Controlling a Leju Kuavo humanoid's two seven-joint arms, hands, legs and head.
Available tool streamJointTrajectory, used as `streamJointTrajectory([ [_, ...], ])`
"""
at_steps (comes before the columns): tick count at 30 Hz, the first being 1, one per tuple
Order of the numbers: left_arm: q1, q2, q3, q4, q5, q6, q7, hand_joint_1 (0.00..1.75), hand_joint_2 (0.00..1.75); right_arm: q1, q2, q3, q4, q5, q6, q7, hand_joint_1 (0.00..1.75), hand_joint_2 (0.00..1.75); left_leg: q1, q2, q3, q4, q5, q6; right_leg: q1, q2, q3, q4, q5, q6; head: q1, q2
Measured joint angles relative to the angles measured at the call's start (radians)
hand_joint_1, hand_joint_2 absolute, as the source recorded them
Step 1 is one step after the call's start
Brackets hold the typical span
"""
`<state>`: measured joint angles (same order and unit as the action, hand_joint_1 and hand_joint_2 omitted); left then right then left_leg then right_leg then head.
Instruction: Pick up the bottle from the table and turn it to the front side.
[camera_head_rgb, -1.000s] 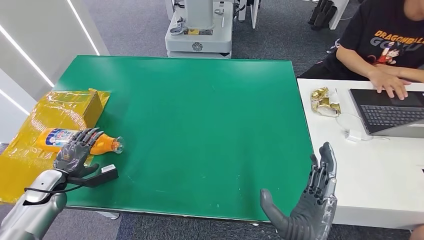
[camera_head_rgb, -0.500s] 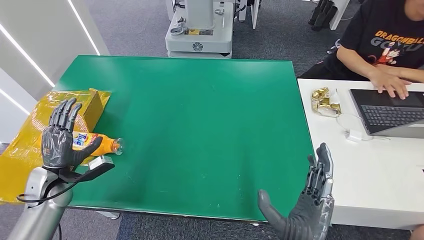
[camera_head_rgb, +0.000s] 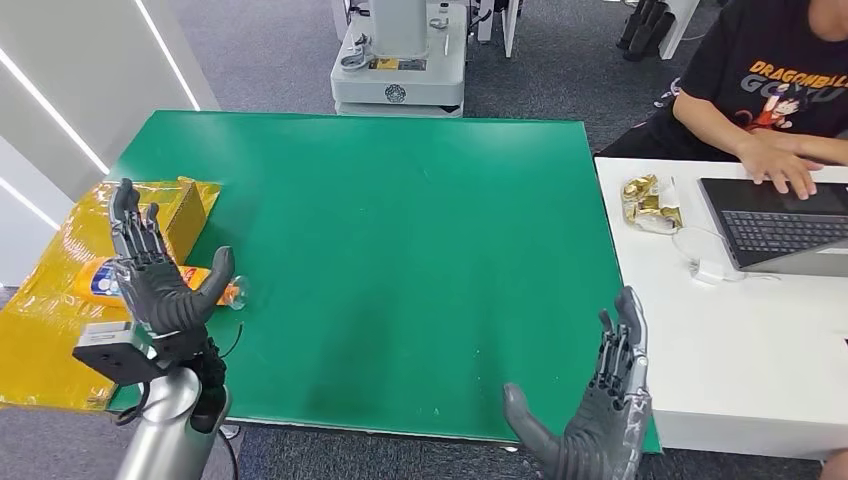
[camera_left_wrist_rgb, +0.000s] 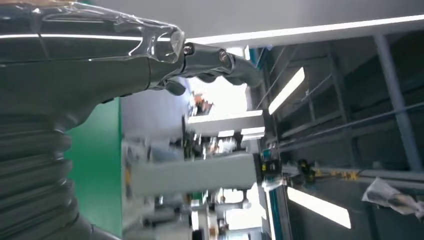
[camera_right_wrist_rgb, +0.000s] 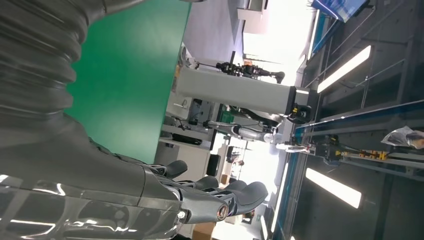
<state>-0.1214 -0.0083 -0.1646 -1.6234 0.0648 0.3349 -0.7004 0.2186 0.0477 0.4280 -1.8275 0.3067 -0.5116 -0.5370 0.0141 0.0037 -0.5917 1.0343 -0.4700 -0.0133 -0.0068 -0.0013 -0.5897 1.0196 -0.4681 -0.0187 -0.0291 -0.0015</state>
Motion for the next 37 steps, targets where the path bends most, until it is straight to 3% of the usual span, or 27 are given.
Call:
streamJointTrajectory([
  [9,0.031,-0.159,-0.112,-0.102,0.032,-0.052,0.000,0.00,1.75,-0.009,-0.006,0.007,0.016,-0.029,-0.023,0.014,0.00,1.75,0.000,0.000,0.000,0.000,0.000,0.001,0.000,0.000,0.000,0.000,0.000,0.000,0.000,0.000],
  [16,0.100,-0.231,-0.147,-0.128,0.073,-0.122,0.000,0.00,1.75,-0.008,-0.014,0.013,0.016,-0.058,-0.046,0.031,0.00,1.75,0.000,0.000,0.000,0.000,-0.001,0.002,0.000,0.000,0.000,0.000,0.000,0.001,0.000,0.000],
  [24,0.178,-0.243,-0.142,-0.171,0.029,-0.099,0.000,0.00,1.75,-0.006,-0.044,0.020,0.033,-0.088,-0.057,-0.006,0.00,1.75,0.000,0.000,0.000,0.000,-0.001,0.002,0.000,0.000,0.000,0.000,-0.001,0.001,0.000,0.000],
  [29,0.196,-0.245,-0.135,-0.196,0.008,-0.099,0.000,0.00,1.75,-0.011,-0.058,0.030,0.048,-0.006,-0.098,0.011,0.00,1.75,0.000,0.000,0.000,0.000,-0.001,0.002,0.000,-0.001,0.001,0.000,-0.001,0.001,0.000,0.000],
  [37,0.206,-0.246,-0.132,-0.226,-0.007,-0.074,0.000,0.00,1.75,-0.013,-0.076,0.031,0.059,-0.008,-0.111,0.017,0.00,1.75,0.000,0.000,0.000,0.000,-0.001,0.002,0.000,-0.001,0.001,0.000,-0.001,0.001,0.000,0.000],
])
